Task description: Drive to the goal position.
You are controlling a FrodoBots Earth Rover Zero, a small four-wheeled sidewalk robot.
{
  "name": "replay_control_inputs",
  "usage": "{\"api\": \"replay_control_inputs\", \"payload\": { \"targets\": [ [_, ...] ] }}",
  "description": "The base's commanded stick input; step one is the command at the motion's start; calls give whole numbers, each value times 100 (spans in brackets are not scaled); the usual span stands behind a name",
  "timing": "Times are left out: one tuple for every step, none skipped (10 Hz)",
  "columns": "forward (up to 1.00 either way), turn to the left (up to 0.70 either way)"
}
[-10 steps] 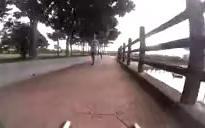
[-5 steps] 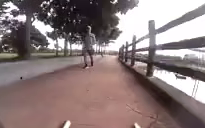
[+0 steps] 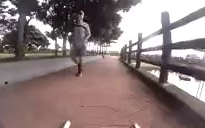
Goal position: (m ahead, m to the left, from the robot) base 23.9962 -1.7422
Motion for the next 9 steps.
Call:
{"api": "replay_control_inputs", "payload": {
  "targets": [
    [100, 0],
    [100, 0],
    [100, 0],
    [100, -18],
    [100, -36],
    [100, -26],
    [100, -7],
    [100, -1],
    [100, 0]
  ]
}}
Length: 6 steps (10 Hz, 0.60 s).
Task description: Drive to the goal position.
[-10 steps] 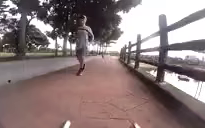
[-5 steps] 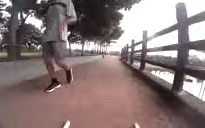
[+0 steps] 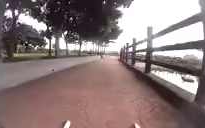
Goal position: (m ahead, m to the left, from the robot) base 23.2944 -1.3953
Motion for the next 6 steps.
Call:
{"api": "replay_control_inputs", "payload": {
  "targets": [
    [100, 0],
    [100, 0],
    [100, 0],
    [100, 0],
    [100, 0],
    [100, 0]
  ]
}}
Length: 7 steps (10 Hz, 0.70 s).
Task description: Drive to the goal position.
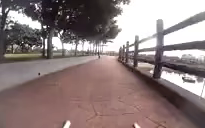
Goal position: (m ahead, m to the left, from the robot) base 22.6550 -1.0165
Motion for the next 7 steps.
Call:
{"api": "replay_control_inputs", "payload": {
  "targets": [
    [100, 0],
    [100, 0],
    [100, 0],
    [100, -2],
    [100, -3],
    [100, -4],
    [100, -9]
  ]
}}
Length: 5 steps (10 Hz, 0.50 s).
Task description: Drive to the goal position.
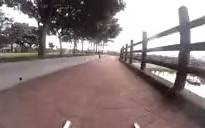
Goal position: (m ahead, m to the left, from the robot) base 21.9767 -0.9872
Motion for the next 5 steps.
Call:
{"api": "replay_control_inputs", "payload": {
  "targets": [
    [100, -34],
    [100, -32],
    [100, -3],
    [100, -1],
    [100, 0]
  ]
}}
